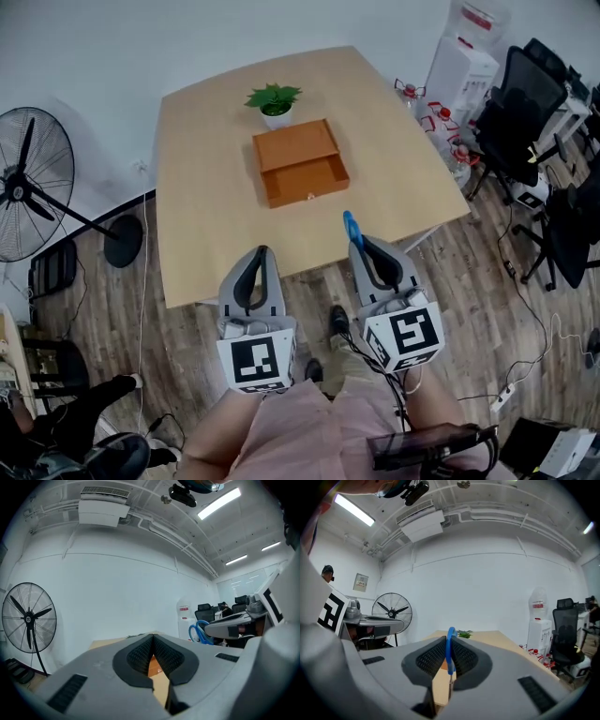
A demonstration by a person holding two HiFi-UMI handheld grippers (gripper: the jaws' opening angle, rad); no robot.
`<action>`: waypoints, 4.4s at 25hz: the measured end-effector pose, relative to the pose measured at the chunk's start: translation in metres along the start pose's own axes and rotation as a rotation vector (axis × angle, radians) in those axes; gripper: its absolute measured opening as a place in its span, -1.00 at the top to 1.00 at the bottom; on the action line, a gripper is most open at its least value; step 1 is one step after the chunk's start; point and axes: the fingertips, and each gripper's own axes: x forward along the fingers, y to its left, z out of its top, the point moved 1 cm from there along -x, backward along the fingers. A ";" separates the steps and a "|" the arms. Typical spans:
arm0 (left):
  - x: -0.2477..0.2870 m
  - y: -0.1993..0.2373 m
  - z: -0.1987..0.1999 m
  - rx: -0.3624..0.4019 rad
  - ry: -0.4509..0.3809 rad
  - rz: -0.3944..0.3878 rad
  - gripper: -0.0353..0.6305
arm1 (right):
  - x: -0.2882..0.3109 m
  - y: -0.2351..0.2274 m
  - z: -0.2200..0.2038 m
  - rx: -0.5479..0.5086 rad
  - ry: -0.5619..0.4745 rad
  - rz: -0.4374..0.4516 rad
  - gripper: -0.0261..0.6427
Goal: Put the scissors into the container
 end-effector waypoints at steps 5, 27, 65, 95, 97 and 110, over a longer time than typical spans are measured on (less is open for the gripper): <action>0.049 0.001 -0.004 0.033 0.034 0.030 0.88 | 0.043 -0.036 0.000 0.018 0.010 0.044 0.83; 0.157 0.043 0.033 0.013 -0.010 0.274 0.88 | 0.176 -0.099 0.050 -0.115 -0.044 0.277 0.83; 0.222 0.153 -0.103 -0.153 0.218 0.334 0.88 | 0.292 -0.036 -0.107 -0.220 0.344 0.533 0.83; 0.239 0.194 -0.117 -0.204 0.260 0.389 0.88 | 0.322 -0.012 -0.127 -0.520 0.548 0.816 0.83; 0.240 0.197 -0.117 -0.203 0.262 0.387 0.88 | 0.323 -0.011 -0.130 -0.552 0.554 0.818 0.83; 0.242 0.203 -0.135 -0.219 0.295 0.360 0.88 | 0.325 -0.012 -0.171 -0.622 0.668 0.776 0.82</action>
